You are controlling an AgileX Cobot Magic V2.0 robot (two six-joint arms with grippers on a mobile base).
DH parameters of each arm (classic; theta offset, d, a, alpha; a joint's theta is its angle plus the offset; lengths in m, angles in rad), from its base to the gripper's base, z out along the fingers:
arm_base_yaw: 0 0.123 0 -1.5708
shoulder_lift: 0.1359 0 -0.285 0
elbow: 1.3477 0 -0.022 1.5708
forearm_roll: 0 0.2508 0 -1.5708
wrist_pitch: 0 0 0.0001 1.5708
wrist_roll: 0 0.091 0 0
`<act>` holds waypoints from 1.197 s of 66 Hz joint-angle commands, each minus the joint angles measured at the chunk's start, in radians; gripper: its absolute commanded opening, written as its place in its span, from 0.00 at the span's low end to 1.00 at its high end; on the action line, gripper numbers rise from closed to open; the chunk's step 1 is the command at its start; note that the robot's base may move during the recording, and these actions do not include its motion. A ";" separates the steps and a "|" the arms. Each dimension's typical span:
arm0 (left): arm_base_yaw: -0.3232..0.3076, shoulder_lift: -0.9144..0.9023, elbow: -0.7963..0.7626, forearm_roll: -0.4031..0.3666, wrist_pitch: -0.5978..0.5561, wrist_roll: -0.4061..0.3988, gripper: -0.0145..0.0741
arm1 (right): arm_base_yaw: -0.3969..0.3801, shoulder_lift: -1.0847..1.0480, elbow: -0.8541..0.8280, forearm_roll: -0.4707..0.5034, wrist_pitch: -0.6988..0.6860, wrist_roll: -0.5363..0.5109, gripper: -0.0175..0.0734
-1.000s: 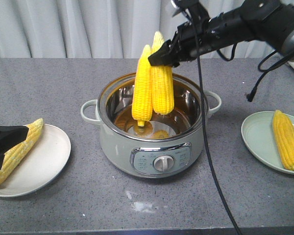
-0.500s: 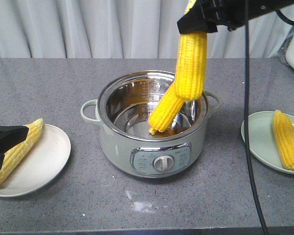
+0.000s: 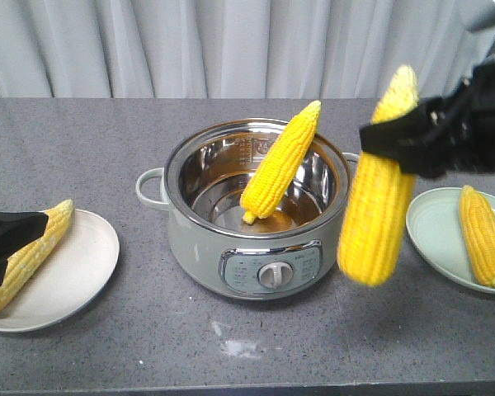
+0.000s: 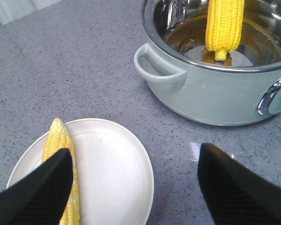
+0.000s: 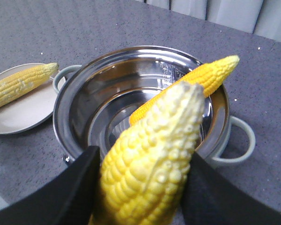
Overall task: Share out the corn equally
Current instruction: 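Lift the cob out of the pot with the right gripper, then reach the left gripper into the pot toward the last cob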
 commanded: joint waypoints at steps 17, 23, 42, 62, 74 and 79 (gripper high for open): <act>-0.004 -0.006 -0.028 -0.021 -0.058 -0.002 0.77 | -0.003 -0.267 0.224 0.034 -0.068 -0.009 0.45; -0.004 -0.006 -0.028 -0.021 -0.058 -0.002 0.77 | -0.003 -0.328 0.271 0.034 -0.068 -0.007 0.45; -0.004 -0.006 -0.028 -0.021 -0.058 -0.002 0.77 | -0.003 -0.464 0.352 0.034 -0.068 -0.007 0.45; -0.004 -0.006 -0.028 -0.064 -0.095 -0.013 0.77 | -0.003 -0.482 0.356 0.034 -0.059 -0.007 0.45; -0.005 0.019 -0.050 -0.188 -0.165 0.081 0.77 | -0.003 -0.482 0.356 0.034 -0.059 -0.007 0.45; -0.005 0.049 -0.092 -0.282 -0.134 0.197 0.77 | -0.003 -0.482 0.356 0.034 -0.059 -0.007 0.45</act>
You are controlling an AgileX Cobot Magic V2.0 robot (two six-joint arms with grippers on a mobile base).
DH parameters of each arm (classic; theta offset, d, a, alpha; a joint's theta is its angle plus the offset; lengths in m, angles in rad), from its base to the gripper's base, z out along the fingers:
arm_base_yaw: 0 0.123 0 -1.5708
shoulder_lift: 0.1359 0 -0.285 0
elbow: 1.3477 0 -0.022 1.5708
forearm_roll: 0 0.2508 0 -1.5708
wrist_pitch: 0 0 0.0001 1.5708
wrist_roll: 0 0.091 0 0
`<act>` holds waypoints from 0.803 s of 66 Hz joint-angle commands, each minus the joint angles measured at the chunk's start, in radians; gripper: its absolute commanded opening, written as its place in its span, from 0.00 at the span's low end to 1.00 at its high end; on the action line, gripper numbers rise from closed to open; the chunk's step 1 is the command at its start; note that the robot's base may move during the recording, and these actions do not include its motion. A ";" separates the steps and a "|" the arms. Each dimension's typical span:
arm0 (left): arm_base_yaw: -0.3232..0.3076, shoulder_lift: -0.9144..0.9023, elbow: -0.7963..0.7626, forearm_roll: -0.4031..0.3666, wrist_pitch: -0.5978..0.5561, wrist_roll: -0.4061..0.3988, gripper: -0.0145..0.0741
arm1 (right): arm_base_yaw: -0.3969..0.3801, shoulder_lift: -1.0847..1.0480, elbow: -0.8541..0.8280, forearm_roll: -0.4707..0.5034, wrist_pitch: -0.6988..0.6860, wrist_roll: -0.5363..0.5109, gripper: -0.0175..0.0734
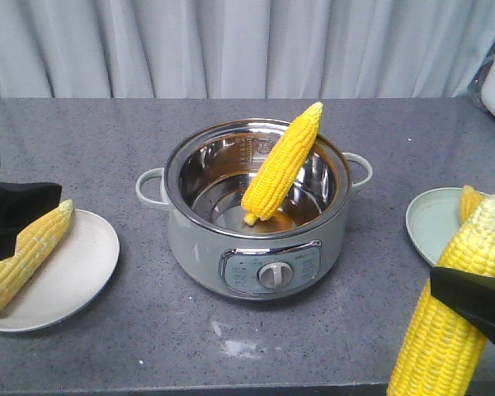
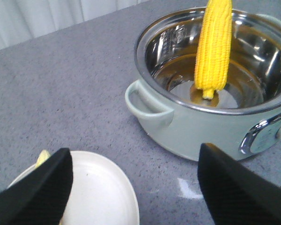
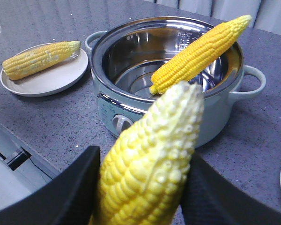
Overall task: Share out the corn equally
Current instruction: 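Reach the left gripper into the pot toward the last cob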
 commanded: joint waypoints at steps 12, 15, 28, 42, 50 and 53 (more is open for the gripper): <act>-0.006 0.116 -0.163 -0.291 0.019 0.325 0.77 | -0.003 0.002 -0.027 0.031 -0.057 -0.007 0.45; -0.007 0.134 -0.181 -0.293 0.028 0.333 0.77 | -0.003 0.002 -0.027 0.031 -0.057 -0.007 0.45; -0.130 0.216 -0.268 -0.219 0.013 0.336 0.77 | -0.003 0.002 -0.027 0.031 -0.056 -0.007 0.45; -0.275 0.312 -0.343 -0.089 -0.047 0.265 0.77 | -0.003 0.002 -0.027 0.031 -0.055 -0.007 0.45; -0.355 0.390 -0.398 0.057 -0.066 0.152 0.77 | -0.003 0.002 -0.027 0.031 -0.055 -0.007 0.45; -0.383 0.421 -0.423 0.135 -0.067 0.096 0.77 | -0.003 0.002 -0.027 0.031 -0.055 -0.007 0.45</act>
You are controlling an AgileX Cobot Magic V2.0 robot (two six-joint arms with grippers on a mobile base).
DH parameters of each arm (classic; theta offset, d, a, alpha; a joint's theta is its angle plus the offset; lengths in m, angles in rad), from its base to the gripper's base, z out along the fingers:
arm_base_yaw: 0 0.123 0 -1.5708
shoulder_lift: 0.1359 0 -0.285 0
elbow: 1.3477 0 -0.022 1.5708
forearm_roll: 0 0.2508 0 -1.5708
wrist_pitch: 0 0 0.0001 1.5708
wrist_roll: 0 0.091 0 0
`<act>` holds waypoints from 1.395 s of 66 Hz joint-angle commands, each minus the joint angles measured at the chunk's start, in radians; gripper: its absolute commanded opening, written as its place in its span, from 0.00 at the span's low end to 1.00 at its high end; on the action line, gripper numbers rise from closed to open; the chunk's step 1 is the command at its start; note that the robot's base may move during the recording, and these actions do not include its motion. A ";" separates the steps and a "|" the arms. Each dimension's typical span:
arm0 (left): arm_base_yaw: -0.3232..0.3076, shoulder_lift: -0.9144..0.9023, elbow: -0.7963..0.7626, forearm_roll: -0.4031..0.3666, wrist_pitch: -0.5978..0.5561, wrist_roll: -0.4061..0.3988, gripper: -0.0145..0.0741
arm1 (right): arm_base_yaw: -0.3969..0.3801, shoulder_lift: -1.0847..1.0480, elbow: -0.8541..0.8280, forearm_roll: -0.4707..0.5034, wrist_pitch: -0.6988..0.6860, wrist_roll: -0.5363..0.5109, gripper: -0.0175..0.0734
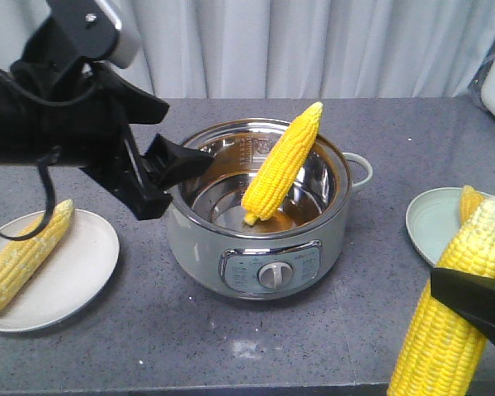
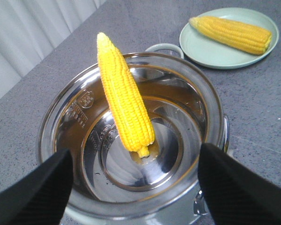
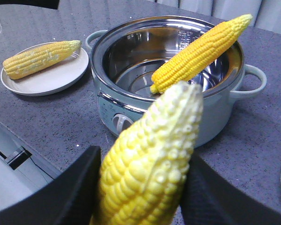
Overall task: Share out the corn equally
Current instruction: 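Reach the left gripper into the pot toward the last cob, then grasp the last cob with the left gripper and lift it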
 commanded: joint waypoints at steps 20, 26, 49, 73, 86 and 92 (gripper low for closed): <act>-0.169 0.271 -0.314 0.477 0.040 -0.537 0.77 | -0.003 0.002 -0.027 0.031 -0.058 -0.007 0.45; -0.170 0.361 -0.424 0.503 0.147 -0.599 0.77 | -0.003 0.002 -0.027 0.031 -0.058 -0.007 0.45; -0.145 0.620 -0.741 0.528 0.286 -0.698 0.83 | -0.003 0.002 -0.027 0.031 -0.058 -0.007 0.45; -0.134 0.745 -0.780 0.482 0.279 -0.707 0.83 | -0.003 0.002 -0.027 0.031 -0.058 -0.007 0.45; -0.134 0.792 -0.780 0.465 0.259 -0.707 0.83 | -0.003 0.002 -0.027 0.031 -0.058 -0.007 0.45; -0.134 0.803 -0.780 0.465 0.248 -0.707 0.83 | -0.003 0.002 -0.027 0.031 -0.058 -0.007 0.45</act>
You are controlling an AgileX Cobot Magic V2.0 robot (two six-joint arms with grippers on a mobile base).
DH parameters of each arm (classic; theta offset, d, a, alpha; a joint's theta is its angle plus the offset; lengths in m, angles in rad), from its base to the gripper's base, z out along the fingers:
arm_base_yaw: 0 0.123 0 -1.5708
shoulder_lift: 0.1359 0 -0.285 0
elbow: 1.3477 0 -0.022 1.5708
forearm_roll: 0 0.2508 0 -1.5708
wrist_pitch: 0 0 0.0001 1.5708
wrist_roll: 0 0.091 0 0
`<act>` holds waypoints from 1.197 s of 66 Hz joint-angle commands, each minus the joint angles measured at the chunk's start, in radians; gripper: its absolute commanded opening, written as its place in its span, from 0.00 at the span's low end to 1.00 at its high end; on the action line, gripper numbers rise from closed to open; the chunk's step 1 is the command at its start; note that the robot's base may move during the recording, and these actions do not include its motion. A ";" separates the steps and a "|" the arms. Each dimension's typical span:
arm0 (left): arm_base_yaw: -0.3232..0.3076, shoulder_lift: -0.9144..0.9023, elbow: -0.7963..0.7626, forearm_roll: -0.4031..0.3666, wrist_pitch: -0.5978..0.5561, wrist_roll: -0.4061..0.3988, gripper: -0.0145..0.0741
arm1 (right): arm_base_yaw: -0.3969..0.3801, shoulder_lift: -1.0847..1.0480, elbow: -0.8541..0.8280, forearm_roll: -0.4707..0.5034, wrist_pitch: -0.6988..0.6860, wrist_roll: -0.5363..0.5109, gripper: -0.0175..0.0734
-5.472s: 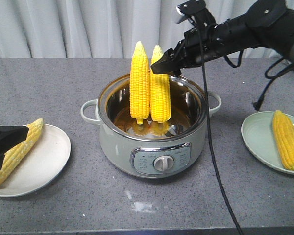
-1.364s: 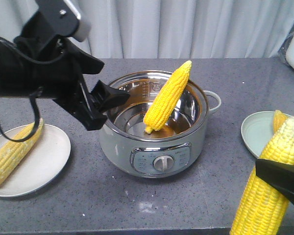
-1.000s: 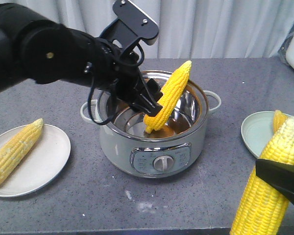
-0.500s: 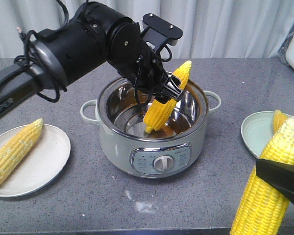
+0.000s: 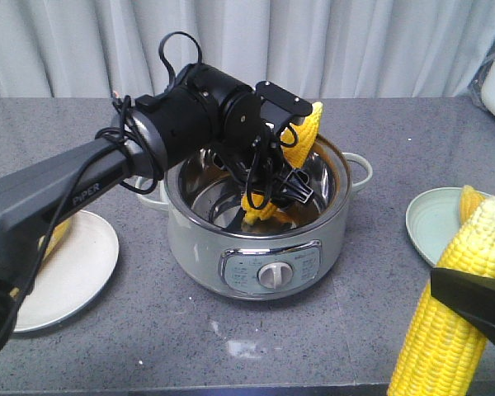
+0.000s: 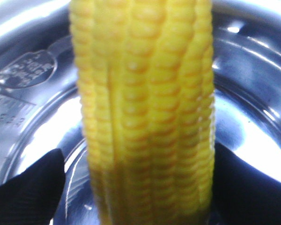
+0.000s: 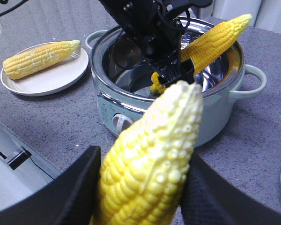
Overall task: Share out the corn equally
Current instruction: 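Grasp the last cob with the left gripper and lift it, then raise the left-held cob out of the pot beside the right one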
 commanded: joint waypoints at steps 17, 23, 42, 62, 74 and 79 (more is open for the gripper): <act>-0.001 -0.051 -0.033 -0.018 -0.067 -0.010 0.64 | -0.003 0.002 -0.027 0.031 -0.058 -0.007 0.45; -0.001 -0.053 -0.033 -0.030 -0.055 -0.010 0.59 | -0.003 0.002 -0.027 0.031 -0.058 -0.007 0.45; -0.001 -0.138 -0.033 -0.029 -0.010 -0.010 0.58 | -0.003 0.002 -0.027 0.031 -0.058 -0.007 0.45; -0.001 -0.315 0.038 -0.018 0.026 0.000 0.58 | -0.003 0.002 -0.027 0.031 -0.058 -0.007 0.45; -0.001 -0.455 0.208 -0.017 -0.057 0.000 0.58 | -0.003 0.002 -0.027 0.031 -0.058 -0.007 0.45; -0.001 -0.525 0.292 -0.006 -0.107 0.000 0.58 | -0.003 0.002 -0.027 0.031 -0.058 -0.007 0.45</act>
